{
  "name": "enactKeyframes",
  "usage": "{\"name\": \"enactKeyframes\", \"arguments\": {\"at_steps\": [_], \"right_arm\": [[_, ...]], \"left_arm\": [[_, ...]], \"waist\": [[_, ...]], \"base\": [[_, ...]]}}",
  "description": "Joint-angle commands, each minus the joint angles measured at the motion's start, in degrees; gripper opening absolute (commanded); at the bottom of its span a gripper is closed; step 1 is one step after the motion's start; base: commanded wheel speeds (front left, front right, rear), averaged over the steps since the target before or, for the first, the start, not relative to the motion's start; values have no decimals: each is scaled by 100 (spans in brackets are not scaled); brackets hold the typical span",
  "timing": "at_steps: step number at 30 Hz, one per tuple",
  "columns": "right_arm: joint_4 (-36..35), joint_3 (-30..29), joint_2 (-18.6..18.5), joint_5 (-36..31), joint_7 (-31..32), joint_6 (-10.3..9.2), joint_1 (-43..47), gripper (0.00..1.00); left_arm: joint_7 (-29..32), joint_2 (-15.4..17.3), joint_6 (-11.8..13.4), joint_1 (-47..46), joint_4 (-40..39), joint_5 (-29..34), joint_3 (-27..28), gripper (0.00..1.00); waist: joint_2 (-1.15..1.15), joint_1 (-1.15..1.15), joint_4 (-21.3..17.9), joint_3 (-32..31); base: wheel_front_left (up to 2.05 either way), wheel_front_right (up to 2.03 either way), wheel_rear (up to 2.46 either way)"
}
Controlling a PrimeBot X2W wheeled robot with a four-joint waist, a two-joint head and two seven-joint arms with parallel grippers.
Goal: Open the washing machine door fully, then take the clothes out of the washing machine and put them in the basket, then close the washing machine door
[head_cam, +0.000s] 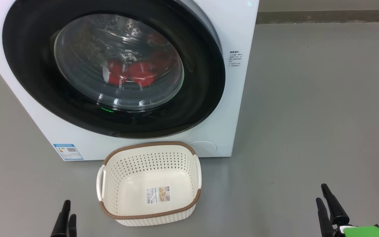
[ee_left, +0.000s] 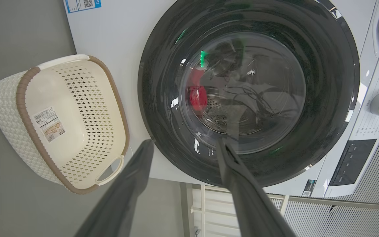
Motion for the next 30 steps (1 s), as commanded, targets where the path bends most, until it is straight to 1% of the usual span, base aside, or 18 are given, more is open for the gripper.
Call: {"name": "enactKeyframes", "arguments": {"at_steps": [1, 3, 7, 11, 19, 30], "right_arm": [[-163, 49, -40, -34, -59, 0, -124, 100], [-180, 77, -50, -63, -93, 0, -121, 100], [-210, 144, -96, -177, -168, 0, -116, 100], [-226, 192, -128, -302, -225, -1, -124, 100], [-270, 329, -206, -761, -362, -1, -141, 100], [-301, 574, -313, -1583, -546, -1, -182, 100]], "left_arm": [[-50, 92, -4, -162, -181, 64, 1, 100], [-86, 110, -4, -157, -205, 105, -19, 100], [-157, 159, -5, -145, -245, 260, -57, 100], [-209, 172, -5, -145, -284, 444, -58, 100], [-345, 178, -7, -119, -427, 1206, -86, 100], [-532, 178, -8, -63, -564, 2224, -137, 100]], "waist": [[0, 8, 4, -7], [0, 13, 7, -15], [0, 1, 12, -6], [0, 0, 16, -2], [0, 0, 29, 0], [0, 0, 40, -7]], "base": [[0, 0, 0], [0, 0, 0], [0, 0, 0], [0, 0, 0], [0, 0, 0], [0, 0, 0]]}}
